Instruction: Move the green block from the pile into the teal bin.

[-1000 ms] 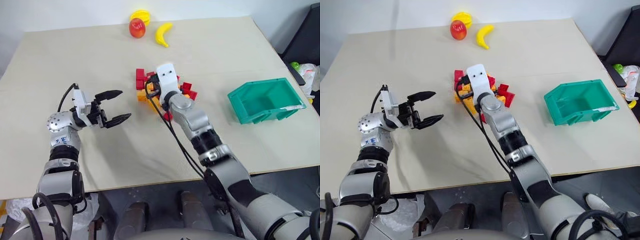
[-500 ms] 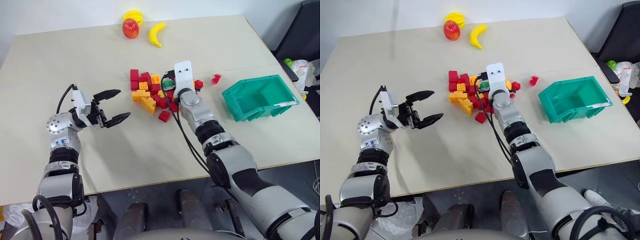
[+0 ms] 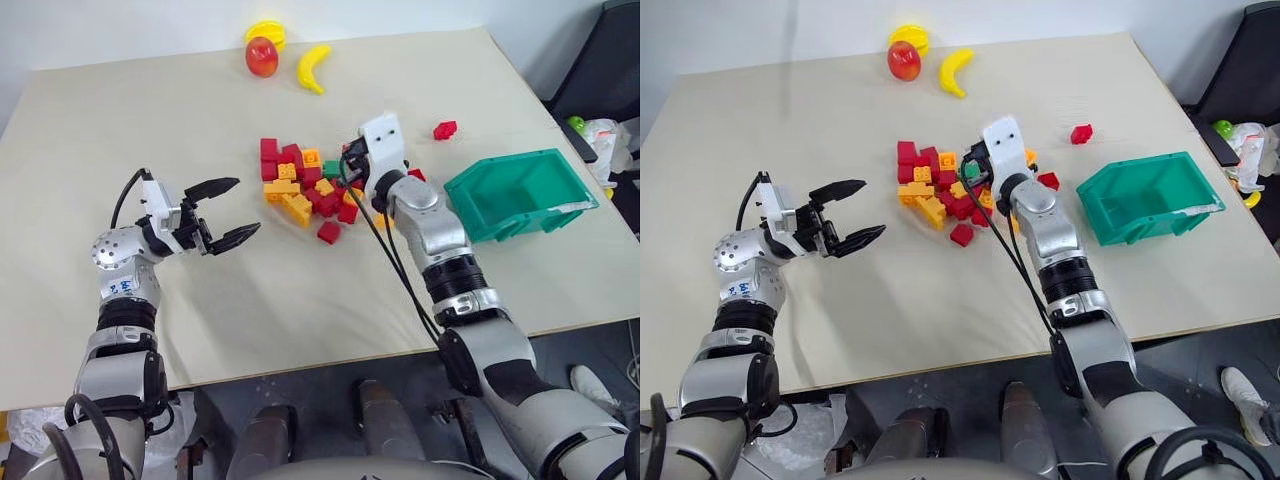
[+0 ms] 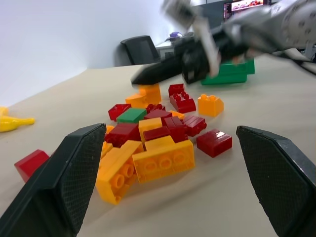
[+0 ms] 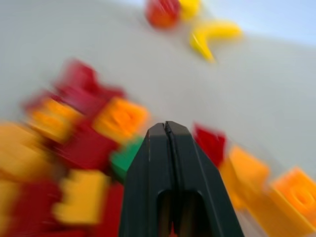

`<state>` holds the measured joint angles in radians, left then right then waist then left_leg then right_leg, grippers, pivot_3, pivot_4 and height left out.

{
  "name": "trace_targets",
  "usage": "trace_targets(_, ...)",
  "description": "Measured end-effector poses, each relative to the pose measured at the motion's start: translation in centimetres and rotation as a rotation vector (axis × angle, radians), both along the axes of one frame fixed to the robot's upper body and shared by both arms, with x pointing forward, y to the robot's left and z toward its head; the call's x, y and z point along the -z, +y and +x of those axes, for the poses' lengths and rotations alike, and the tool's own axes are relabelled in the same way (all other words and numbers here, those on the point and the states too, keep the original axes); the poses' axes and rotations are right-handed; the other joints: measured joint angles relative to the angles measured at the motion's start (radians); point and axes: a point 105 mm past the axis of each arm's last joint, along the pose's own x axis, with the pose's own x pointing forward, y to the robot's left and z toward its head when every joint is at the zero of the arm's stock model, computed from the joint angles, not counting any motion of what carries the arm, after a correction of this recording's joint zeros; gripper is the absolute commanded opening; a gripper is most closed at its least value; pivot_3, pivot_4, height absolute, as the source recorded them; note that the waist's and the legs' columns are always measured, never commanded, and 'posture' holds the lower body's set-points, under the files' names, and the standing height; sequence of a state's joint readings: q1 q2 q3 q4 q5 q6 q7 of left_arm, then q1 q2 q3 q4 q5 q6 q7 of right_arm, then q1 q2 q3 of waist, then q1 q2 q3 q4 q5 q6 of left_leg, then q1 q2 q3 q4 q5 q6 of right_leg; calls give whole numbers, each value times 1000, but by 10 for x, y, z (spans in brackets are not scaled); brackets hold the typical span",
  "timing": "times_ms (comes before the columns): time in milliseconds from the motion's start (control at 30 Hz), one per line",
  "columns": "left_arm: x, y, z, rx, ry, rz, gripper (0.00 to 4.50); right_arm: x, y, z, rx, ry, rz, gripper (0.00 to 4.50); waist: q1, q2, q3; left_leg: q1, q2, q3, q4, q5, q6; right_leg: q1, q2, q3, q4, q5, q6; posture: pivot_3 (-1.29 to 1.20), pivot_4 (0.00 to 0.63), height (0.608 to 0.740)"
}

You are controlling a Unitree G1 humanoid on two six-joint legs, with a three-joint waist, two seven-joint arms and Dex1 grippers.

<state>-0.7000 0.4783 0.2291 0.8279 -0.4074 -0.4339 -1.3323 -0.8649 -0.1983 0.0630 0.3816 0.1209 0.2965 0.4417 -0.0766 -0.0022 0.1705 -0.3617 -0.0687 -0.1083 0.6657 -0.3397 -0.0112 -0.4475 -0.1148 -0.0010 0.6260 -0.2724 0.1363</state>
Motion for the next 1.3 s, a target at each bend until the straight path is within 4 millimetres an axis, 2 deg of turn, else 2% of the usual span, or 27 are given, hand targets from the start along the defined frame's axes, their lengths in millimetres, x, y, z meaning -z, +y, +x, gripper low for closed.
trace_targets(67,3,3,-1,-6,15,-1,4500,1,-12,-14,-62,5,-24,911,11,0,0,-1,-1,0,1,0,1,0,0,0,0,0,0,0,150,740)
trace_targets(200,7,4,-4,-6,27,-1,4500,10,-41,-40,-129,59,-88,2273,29,0,0,-3,-1,0,3,0,1,0,0,0,-1,1,1,0,150,740)
trace_targets(267,6,3,-4,0,28,-1,4500,8,-51,-50,-144,69,-109,2948,37,0,0,-3,-1,1,3,0,1,-1,0,0,-1,1,1,0,150,740)
trace_targets(400,8,2,-5,18,41,6,4500,9,-100,-79,-112,122,-190,4411,56,0,0,-4,-2,1,3,-1,1,-1,0,0,-3,1,2,0,150,740)
trace_targets(467,8,3,-6,20,47,7,4500,9,-120,-90,-79,148,-206,4463,62,0,0,-5,-3,1,3,-1,2,0,0,-1,-4,2,3,0,150,740)
trace_targets(633,4,1,-5,37,43,10,4500,12,-149,-117,-24,209,-234,4463,75,-1,0,-5,-4,3,4,-1,3,0,0,0,-5,2,4,0,150,740)
trace_targets(800,5,2,-3,41,53,7,4500,5,-163,-138,7,228,-269,4463,78,-1,1,-5,-4,4,6,-1,4,0,0,1,-5,3,4,0,150,740)
trace_targets(900,6,2,-3,41,58,5,4500,1,-165,-142,23,237,-265,4463,77,-2,1,-5,-3,4,9,-2,4,0,0,1,-6,4,4,0,150,740)
trace_targets(1067,5,-1,-2,45,56,-3,4500,-11,-156,-123,86,196,-236,4463,76,-3,2,-5,-2,6,14,-2,5,1,0,3,-6,5,5,0,150,740)
trace_targets(1200,6,-8,-1,55,54,-19,4500,-15,-120,-85,-1,193,-205,4463,72,-3,2,-5,-2,8,15,-1,6,1,0,5,-6,8,5,0,150,740)
trace_targets(1300,8,-9,-1,55,53,-25,4500,-17,-104,-52,-9,220,-189,4463,72,-4,2,-6,-2,8,15,-1,6,-1,0,6,-6,9,6,0,150,740)
